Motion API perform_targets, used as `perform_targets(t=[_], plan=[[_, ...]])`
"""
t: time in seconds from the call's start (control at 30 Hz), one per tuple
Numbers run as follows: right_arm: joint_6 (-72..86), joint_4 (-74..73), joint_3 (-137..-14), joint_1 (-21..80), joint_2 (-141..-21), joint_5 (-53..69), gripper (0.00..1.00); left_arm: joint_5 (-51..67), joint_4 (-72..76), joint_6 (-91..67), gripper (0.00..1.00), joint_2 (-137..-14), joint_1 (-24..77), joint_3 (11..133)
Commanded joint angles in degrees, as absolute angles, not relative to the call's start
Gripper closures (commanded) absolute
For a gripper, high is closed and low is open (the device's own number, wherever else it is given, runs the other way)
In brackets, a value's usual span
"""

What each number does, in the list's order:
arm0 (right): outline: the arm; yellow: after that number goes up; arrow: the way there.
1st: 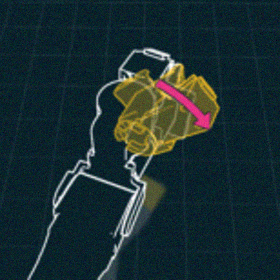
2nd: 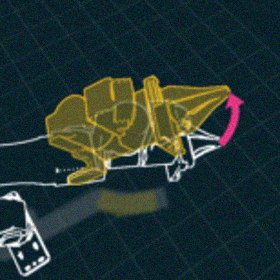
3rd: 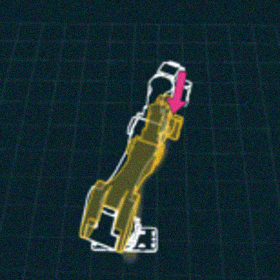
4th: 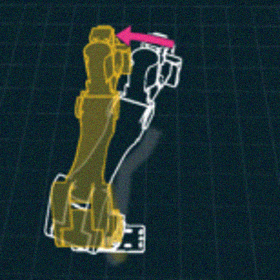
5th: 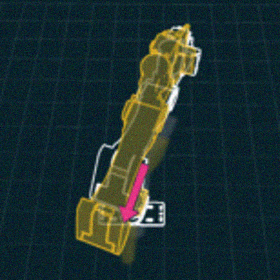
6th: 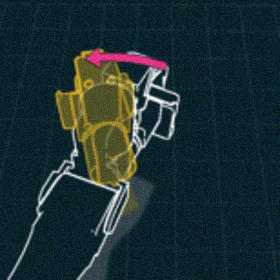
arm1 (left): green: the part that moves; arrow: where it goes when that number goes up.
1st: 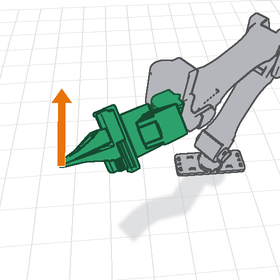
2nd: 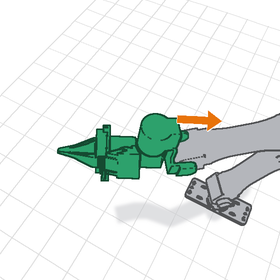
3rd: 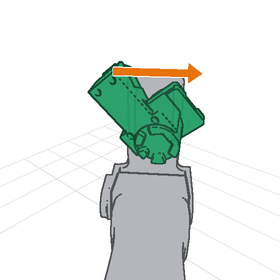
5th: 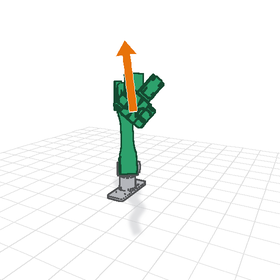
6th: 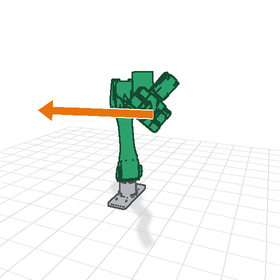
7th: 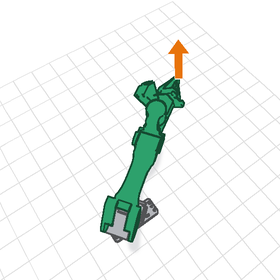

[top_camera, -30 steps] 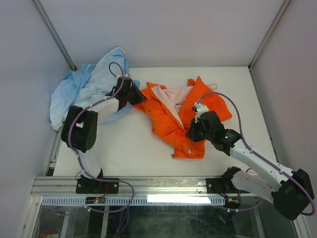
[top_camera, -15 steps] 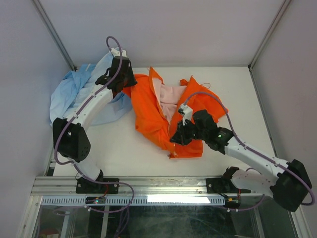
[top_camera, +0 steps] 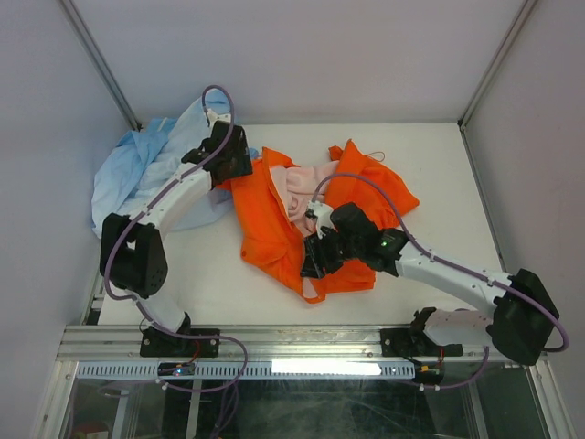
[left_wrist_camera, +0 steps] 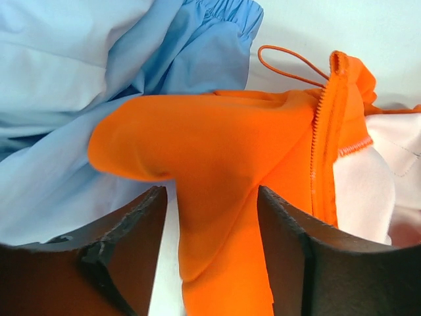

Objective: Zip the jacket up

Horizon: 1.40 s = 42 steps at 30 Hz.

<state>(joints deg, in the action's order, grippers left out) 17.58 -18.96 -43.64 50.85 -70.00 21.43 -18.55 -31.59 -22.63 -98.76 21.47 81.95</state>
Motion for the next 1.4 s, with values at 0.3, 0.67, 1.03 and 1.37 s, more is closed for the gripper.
perform_targets(t=[0.3, 0.67, 1.03, 1.37], plan=[[13.36, -13.21, -54.92, 31.08, -70.6, -1.24, 0.39, -9.78, -21.26, -24.83, 0.28, -88.19, 25.99, 81.07], [13.62, -2.33, -56.58, 25.44, -80.91, -1.55, 0.34, -6.25, -20.8, -26.52, 0.24, -108.7, 21.59, 93.98], [13.79, 0.58, -56.1, 22.36, -83.05, -0.91, 0.32, 12.03, -20.03, -29.43, 0.32, -120.3, 26.14, 108.85], [13.86, -0.64, -54.27, 20.66, -80.32, 3.79, 0.32, 16.03, -20.48, -29.99, 0.32, -123.89, 30.28, 111.48]])
